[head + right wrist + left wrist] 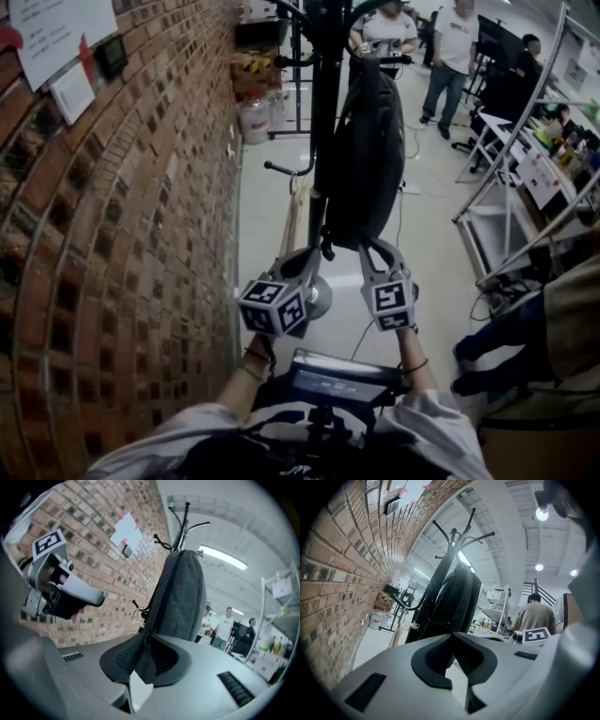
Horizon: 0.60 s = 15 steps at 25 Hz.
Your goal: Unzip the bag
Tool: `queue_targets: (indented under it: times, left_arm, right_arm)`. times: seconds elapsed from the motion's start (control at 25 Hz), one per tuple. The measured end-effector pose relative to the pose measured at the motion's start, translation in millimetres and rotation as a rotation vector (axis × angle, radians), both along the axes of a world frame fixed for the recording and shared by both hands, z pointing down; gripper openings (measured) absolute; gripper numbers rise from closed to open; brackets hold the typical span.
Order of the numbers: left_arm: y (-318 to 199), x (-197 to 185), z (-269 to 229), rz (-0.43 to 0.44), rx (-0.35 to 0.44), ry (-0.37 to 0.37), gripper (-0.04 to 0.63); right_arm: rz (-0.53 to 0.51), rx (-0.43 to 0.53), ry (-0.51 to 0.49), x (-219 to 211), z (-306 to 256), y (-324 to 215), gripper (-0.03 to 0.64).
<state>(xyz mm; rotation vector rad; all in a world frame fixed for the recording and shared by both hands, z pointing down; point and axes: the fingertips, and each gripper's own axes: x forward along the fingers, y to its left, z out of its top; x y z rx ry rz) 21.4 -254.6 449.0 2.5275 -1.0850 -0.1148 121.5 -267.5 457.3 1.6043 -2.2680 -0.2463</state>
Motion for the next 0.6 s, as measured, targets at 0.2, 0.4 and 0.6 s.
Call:
queue_targets:
  times: [0.2, 0.4, 0.6]
  left_arm:
    - [0.9, 6.0, 4.2, -0.001, -0.014, -0.006, 0.006]
    - [3.0, 14.6, 3.1, 0.004, -0.023, -0.006, 0.006]
    - [4.7, 19.3, 2.9, 0.008, -0.016, -0.005, 0.006]
  right_arm:
    - [0.024, -0.036, -0.232, -1.3, -7.2, 21.5, 0.052]
    - [0.037, -0.037, -0.314, -8.9, -12.1, 32.5, 0.027]
    - [0.051, -0.053, -0.371, -10.2, -12.3, 35.6, 0.018]
